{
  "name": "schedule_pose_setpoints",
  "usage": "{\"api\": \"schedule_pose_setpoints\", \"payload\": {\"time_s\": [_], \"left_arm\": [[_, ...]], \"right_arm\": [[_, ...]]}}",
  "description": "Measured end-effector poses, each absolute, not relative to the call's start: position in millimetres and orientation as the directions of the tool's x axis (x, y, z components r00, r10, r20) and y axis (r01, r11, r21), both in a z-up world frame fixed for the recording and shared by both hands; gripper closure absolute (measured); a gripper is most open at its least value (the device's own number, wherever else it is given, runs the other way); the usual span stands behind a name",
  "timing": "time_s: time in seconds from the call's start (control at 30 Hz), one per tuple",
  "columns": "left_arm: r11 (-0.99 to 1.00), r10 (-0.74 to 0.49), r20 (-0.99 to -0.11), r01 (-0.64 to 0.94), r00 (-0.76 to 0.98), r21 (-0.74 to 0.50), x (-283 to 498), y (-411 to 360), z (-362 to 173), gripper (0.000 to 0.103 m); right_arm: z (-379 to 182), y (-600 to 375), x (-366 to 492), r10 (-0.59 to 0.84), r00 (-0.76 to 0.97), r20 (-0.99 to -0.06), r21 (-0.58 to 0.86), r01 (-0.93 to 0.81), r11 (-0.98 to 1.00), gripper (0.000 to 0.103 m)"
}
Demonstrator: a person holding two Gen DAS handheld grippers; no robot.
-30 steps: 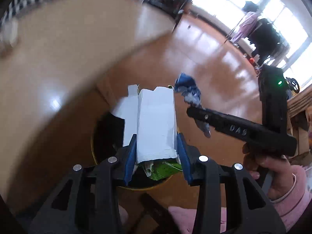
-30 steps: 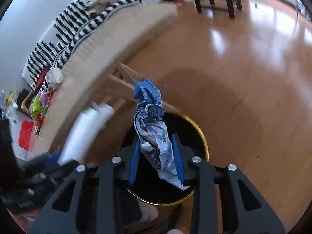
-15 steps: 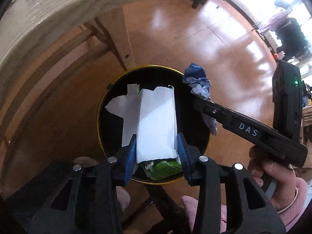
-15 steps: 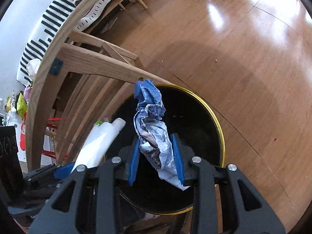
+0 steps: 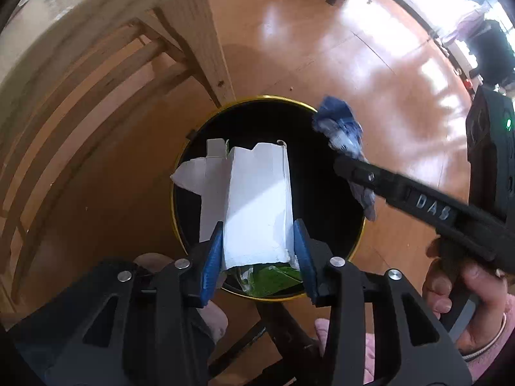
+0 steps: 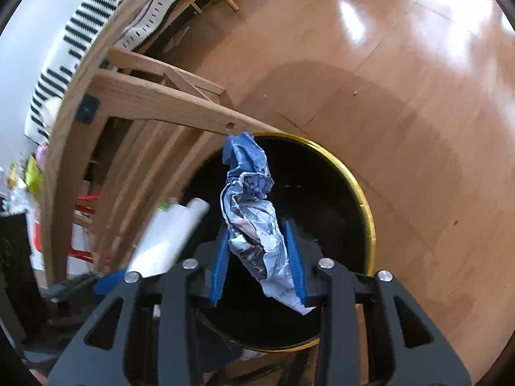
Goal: Collect trash
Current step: 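Open both tools to drop the box and wrapper into the bin, then grasp the red cigarette pack with the left tool while the right tool grasps the white paper cup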
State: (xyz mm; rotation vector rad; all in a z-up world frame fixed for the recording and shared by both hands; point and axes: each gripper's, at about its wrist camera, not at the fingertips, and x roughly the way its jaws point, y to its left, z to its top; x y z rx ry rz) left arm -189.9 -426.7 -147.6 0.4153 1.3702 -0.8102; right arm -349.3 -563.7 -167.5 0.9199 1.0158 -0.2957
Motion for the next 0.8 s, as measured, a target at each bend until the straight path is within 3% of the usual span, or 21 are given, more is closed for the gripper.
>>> {"api": "schedule_pose_setpoints", "payload": {"time_s": [0.03,0.07,0.1,0.23,0.4,0.53,0.6,0.67,0.7,0.8], "left_arm": [[0.664,-0.266,-0.964,0.724,-0.006,-0.188,-194.9,-427.1,-146.4,0.041],[0.654,-0.273,-0.962,0.734,0.004,-0.183,-197.5,-428.8,-144.4,0.017],[0.644,-0.305,-0.952,0.74,0.013,-0.196,-199.8,-428.7,-139.9,0.01],[0.629,-0.388,-0.922,0.731,0.003,-0.263,-202.9,-421.3,-125.0,0.007],[0.617,-0.567,-0.817,0.712,0.108,-0.334,-206.9,-382.1,-57.1,0.007],[0.624,-0.633,-0.717,0.741,0.293,-0.248,-196.5,-318.3,9.9,0.007],[0.734,-0.567,-0.683,0.659,0.461,-0.165,-161.1,-264.9,36.0,0.007],[0.861,-0.39,-0.689,0.508,0.611,-0.037,-116.8,-210.0,44.9,0.007],[0.904,-0.265,-0.729,0.426,0.631,0.04,-88.0,-184.6,38.0,0.007],[0.941,-0.173,-0.792,0.336,0.586,0.043,-32.8,-137.3,21.3,0.007]], "right_arm": [[-166.6,-564.4,-349.3,0.19,0.527,-0.828,0.524,0.61,0.594,0.047],[-163.6,-566.8,-350.4,0.191,0.542,-0.819,0.539,0.61,0.58,0.04],[-158.7,-568.9,-351.2,0.186,0.556,-0.81,0.548,0.605,0.578,0.027],[-128.6,-577.7,-359.5,0.14,0.623,-0.77,0.574,0.579,0.579,0.007],[-60.7,-578.5,-373.5,-0.123,0.702,-0.701,0.462,0.579,0.671,0.007],[-20.2,-567.9,-360.9,-0.281,0.711,-0.644,0.315,0.582,0.75,0.007],[-13.7,-556.6,-343.4,-0.303,0.701,-0.645,0.26,0.575,0.776,0.007],[-12.7,-544.7,-323.9,-0.277,0.703,-0.655,0.243,0.543,0.804,0.007],[-11.6,-537.1,-311.1,-0.254,0.705,-0.662,0.24,0.52,0.82,0.007],[-2.9,-501.6,-258.3,-0.173,0.708,-0.684,0.214,0.422,0.881,0.007]]}}
